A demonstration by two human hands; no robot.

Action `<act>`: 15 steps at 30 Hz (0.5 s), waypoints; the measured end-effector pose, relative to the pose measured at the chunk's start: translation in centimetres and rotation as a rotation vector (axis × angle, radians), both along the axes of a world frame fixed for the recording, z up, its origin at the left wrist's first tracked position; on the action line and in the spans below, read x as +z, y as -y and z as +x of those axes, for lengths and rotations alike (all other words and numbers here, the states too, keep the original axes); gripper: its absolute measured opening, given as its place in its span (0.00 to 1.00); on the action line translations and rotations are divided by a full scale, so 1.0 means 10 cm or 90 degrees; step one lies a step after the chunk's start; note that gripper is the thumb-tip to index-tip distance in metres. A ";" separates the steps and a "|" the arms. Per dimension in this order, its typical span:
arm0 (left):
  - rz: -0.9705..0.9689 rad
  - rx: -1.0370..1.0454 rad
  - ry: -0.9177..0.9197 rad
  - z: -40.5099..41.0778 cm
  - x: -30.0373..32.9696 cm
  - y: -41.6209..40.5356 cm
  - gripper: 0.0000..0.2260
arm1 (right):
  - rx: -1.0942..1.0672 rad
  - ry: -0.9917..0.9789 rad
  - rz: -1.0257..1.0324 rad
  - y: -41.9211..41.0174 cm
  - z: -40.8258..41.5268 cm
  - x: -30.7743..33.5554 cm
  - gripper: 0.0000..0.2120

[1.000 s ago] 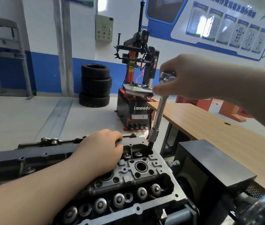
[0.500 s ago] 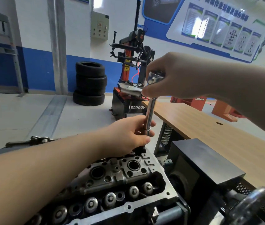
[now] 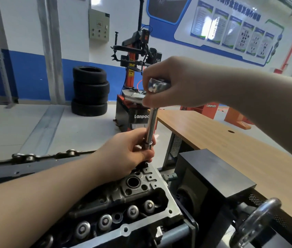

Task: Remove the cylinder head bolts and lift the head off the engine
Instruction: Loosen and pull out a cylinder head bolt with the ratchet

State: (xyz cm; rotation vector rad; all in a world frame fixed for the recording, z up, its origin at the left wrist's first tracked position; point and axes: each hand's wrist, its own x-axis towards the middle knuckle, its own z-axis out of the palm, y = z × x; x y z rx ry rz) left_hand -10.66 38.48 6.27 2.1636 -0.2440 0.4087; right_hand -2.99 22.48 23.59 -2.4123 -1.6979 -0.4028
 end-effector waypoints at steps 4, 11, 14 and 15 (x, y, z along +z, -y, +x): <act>0.029 0.064 0.053 0.00 -0.08 0.09 0.09 | 0.029 -0.020 -0.025 0.03 0.03 0.05 0.09; 0.040 0.099 0.041 0.10 -0.08 0.14 0.13 | -0.214 0.022 0.029 -0.11 0.13 -0.11 0.14; 0.037 0.095 0.043 0.08 -0.10 0.13 0.12 | -0.257 0.067 0.061 -0.13 0.04 -0.17 0.14; 0.033 0.100 0.043 0.07 -0.11 0.13 0.11 | -0.269 0.098 0.072 -0.15 0.01 -0.20 0.15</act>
